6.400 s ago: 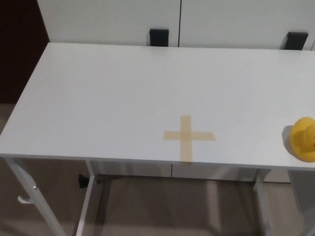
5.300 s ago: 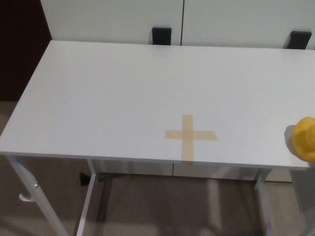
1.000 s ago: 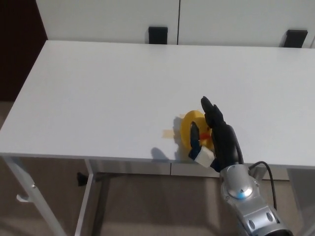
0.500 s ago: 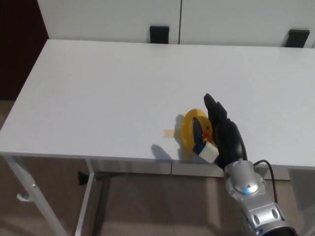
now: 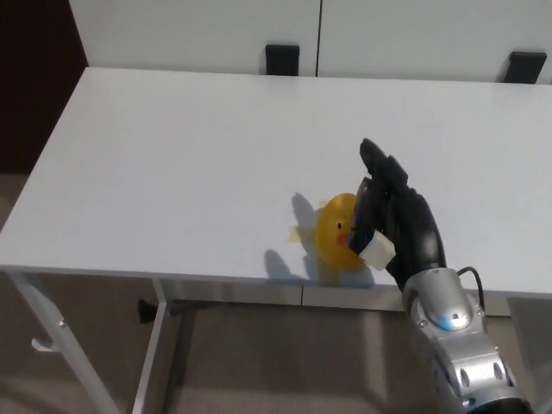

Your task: The robot uses its right hand to push the yellow duck toy to the center of the white desk.

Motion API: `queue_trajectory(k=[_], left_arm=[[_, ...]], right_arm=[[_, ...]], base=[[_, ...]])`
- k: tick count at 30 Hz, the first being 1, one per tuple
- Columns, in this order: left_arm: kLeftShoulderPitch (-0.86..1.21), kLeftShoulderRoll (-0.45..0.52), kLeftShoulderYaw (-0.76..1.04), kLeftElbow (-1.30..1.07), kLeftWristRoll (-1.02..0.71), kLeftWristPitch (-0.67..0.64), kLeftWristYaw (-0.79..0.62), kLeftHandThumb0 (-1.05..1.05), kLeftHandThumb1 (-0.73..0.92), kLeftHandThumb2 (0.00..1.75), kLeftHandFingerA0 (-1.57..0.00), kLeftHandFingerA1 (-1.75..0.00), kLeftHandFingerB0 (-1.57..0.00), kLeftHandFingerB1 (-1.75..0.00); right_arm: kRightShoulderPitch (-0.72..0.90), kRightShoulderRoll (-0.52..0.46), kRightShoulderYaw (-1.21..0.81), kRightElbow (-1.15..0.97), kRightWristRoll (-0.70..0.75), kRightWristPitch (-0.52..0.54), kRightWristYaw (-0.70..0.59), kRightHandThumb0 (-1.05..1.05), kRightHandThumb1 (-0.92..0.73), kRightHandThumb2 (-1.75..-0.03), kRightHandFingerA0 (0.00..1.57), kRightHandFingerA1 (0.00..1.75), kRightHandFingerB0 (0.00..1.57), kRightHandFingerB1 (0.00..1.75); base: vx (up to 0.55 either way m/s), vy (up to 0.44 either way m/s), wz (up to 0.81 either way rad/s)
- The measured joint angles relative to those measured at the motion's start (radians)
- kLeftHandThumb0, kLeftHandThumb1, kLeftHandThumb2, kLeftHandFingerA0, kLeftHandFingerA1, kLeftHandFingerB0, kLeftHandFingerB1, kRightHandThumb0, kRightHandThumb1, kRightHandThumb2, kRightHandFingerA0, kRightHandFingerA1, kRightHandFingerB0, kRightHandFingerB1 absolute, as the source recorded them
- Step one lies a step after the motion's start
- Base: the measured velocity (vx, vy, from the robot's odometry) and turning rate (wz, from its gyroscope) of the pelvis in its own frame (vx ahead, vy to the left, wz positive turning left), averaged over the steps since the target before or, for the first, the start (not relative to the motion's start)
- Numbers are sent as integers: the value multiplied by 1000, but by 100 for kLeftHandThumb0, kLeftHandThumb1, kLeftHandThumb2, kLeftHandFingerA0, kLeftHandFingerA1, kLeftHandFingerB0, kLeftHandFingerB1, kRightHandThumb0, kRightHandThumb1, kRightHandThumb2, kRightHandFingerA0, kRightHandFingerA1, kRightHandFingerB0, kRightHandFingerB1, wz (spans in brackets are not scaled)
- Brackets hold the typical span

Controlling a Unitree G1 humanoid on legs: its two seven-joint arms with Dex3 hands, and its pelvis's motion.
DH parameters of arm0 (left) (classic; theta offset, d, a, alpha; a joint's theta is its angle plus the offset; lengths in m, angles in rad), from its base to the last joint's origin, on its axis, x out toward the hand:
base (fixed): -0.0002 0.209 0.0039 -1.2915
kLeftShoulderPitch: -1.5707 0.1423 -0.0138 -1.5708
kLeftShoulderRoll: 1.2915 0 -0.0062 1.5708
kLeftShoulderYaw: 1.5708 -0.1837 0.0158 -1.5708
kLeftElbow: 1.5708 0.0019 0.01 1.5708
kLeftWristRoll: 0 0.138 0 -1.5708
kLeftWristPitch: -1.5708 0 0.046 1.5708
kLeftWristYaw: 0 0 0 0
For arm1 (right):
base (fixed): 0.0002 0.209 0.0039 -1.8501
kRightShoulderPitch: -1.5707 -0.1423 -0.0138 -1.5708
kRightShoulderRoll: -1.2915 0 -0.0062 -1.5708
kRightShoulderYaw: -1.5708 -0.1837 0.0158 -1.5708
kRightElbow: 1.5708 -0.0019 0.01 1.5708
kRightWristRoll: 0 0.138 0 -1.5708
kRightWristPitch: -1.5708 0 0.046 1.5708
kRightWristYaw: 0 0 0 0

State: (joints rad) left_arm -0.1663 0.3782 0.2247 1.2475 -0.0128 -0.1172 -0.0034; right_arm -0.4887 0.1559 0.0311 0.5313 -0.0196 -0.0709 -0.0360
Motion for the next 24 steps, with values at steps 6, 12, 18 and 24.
queue_trajectory(k=[6,12,18,24], left_arm=[[-1,0,-2,2,-1,0,0,-17,63,61,-91,-62,-89,-64],[2,-1,1,3,-1,0,0,-16,66,63,-88,-62,-85,-64],[4,0,3,4,-1,0,0,-21,65,59,-90,-60,-84,-62],[8,5,9,7,-2,0,0,-17,68,63,-86,-61,-85,-65]], right_arm=[[33,-124,-95,-127,53,12,68,-105,-85,-123,0,4,0,0],[87,-355,-237,-157,71,14,103,-94,-92,-84,0,0,0,0],[214,-587,-435,-144,103,5,150,-105,-86,-119,0,28,0,16],[373,-748,-642,-125,150,-28,199,-87,-68,-71,0,71,0,54]], base=[[0,0,0],[0,0,0],[0,0,0],[0,0,0]])
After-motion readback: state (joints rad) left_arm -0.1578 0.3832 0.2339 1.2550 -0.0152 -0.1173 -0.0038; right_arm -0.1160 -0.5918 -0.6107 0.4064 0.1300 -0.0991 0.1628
